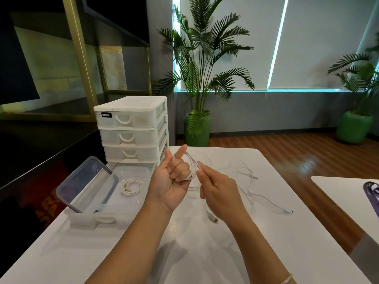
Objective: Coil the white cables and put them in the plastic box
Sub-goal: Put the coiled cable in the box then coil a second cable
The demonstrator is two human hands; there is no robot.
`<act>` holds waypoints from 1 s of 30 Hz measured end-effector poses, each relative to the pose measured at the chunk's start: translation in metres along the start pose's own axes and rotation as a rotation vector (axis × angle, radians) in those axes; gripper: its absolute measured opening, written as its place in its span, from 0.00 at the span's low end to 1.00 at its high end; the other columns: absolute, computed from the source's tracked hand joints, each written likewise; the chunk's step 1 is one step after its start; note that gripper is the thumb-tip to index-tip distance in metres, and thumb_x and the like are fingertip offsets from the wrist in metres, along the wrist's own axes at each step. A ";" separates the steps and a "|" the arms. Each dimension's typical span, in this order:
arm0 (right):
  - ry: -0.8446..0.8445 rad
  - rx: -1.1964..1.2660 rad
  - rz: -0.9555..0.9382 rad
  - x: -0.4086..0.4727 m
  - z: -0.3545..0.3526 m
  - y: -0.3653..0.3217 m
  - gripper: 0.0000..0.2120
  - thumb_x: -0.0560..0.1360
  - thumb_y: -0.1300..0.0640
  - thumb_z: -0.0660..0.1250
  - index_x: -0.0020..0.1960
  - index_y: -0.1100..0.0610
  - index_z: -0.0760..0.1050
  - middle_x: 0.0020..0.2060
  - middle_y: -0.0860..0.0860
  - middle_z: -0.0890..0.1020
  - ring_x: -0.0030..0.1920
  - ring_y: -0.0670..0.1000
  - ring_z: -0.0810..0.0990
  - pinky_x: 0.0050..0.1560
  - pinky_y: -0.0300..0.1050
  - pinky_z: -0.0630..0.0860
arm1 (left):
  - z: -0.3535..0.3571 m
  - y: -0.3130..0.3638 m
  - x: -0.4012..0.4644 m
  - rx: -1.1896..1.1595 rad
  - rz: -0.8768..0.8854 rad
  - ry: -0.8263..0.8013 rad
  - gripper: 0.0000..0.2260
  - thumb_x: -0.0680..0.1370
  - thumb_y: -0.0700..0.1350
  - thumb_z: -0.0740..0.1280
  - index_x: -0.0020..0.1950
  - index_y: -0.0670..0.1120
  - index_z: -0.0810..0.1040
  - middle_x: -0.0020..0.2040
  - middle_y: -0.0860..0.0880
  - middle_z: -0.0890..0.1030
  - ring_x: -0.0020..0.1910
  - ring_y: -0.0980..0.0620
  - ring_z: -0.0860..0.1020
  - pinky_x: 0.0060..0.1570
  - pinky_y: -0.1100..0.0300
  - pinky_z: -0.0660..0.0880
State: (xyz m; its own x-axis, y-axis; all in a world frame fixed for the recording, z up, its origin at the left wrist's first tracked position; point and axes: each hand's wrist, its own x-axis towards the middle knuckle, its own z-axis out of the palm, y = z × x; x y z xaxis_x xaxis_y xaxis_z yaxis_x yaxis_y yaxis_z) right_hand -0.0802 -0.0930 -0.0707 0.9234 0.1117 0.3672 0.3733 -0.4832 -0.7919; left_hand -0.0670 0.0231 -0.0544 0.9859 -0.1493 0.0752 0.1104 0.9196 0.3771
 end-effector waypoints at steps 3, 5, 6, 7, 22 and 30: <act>-0.056 -0.110 -0.019 -0.002 0.003 0.001 0.21 0.80 0.50 0.55 0.72 0.51 0.64 0.39 0.47 0.79 0.38 0.42 0.73 0.48 0.37 0.72 | 0.000 0.004 0.002 0.019 0.050 -0.007 0.21 0.82 0.51 0.49 0.61 0.37 0.72 0.20 0.52 0.63 0.18 0.55 0.62 0.20 0.69 0.62; -0.085 -0.173 -0.055 -0.003 0.005 0.002 0.16 0.79 0.50 0.58 0.65 0.52 0.73 0.40 0.52 0.82 0.37 0.43 0.72 0.46 0.38 0.73 | 0.001 0.008 0.002 0.122 0.096 -0.003 0.21 0.82 0.51 0.49 0.65 0.37 0.68 0.22 0.53 0.64 0.20 0.55 0.63 0.22 0.69 0.63; -0.091 -0.188 -0.085 -0.004 0.006 0.002 0.12 0.79 0.51 0.59 0.56 0.53 0.78 0.34 0.50 0.79 0.32 0.44 0.70 0.40 0.36 0.71 | 0.002 0.010 0.002 0.230 0.125 0.014 0.20 0.82 0.50 0.50 0.65 0.38 0.68 0.23 0.53 0.65 0.21 0.56 0.63 0.23 0.69 0.64; -0.096 -0.199 -0.113 -0.005 0.006 0.001 0.09 0.78 0.52 0.61 0.47 0.54 0.78 0.27 0.47 0.75 0.28 0.46 0.69 0.35 0.33 0.67 | 0.002 0.012 0.001 0.388 0.164 0.045 0.18 0.82 0.50 0.51 0.64 0.40 0.69 0.24 0.53 0.65 0.22 0.56 0.64 0.25 0.68 0.65; 0.032 -0.171 -0.156 -0.004 -0.013 -0.003 0.02 0.70 0.55 0.71 0.39 0.50 0.83 0.30 0.35 0.76 0.31 0.36 0.75 0.43 0.35 0.75 | -0.008 -0.003 -0.005 1.803 0.239 -0.051 0.18 0.81 0.52 0.53 0.46 0.43 0.77 0.25 0.55 0.73 0.26 0.59 0.73 0.41 0.62 0.75; 0.257 -0.014 -0.229 0.000 -0.022 0.004 0.04 0.68 0.54 0.74 0.36 0.51 0.80 0.31 0.38 0.78 0.40 0.40 0.77 0.36 0.27 0.71 | -0.004 0.006 -0.007 1.421 -0.041 -0.069 0.22 0.82 0.53 0.52 0.31 0.45 0.70 0.22 0.54 0.65 0.22 0.58 0.60 0.25 0.66 0.59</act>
State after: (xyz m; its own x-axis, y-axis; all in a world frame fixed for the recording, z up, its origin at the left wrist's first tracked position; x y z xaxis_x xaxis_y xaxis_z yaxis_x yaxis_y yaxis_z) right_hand -0.0804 -0.1140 -0.0626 0.7623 -0.0031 0.6472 0.5655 -0.4833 -0.6683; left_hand -0.0724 0.0311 -0.0560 0.9727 -0.2213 0.0701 -0.1199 -0.2206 0.9680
